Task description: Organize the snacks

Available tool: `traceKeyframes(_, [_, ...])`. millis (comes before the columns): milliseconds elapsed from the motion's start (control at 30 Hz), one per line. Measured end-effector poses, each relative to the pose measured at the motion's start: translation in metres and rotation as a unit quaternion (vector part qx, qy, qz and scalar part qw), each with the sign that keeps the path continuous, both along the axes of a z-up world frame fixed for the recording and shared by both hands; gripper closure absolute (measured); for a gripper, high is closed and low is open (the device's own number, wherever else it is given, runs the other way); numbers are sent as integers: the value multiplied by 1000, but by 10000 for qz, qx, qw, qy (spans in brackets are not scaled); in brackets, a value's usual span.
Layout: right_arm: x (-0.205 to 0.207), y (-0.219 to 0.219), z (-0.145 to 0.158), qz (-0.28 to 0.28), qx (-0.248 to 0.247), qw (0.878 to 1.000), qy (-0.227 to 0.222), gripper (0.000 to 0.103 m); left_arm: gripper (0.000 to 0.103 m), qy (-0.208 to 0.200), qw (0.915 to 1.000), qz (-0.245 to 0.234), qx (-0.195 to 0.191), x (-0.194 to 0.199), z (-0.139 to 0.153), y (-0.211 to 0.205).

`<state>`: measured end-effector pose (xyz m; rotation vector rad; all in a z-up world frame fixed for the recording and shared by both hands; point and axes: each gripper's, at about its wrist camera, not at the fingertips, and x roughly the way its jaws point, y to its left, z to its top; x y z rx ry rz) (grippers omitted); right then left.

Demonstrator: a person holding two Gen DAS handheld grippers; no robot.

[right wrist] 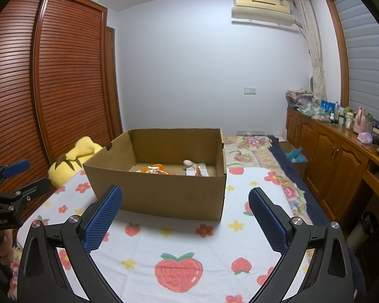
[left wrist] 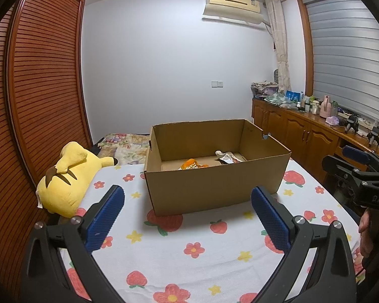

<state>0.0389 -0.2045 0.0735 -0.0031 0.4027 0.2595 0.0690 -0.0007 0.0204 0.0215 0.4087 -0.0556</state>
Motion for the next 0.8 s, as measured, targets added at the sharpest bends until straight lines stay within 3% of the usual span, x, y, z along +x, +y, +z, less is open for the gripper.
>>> traceKeyframes(800, [-1,1,0,-3,1,10000,7,1,1,7,10000,15,-16,0,-1,3])
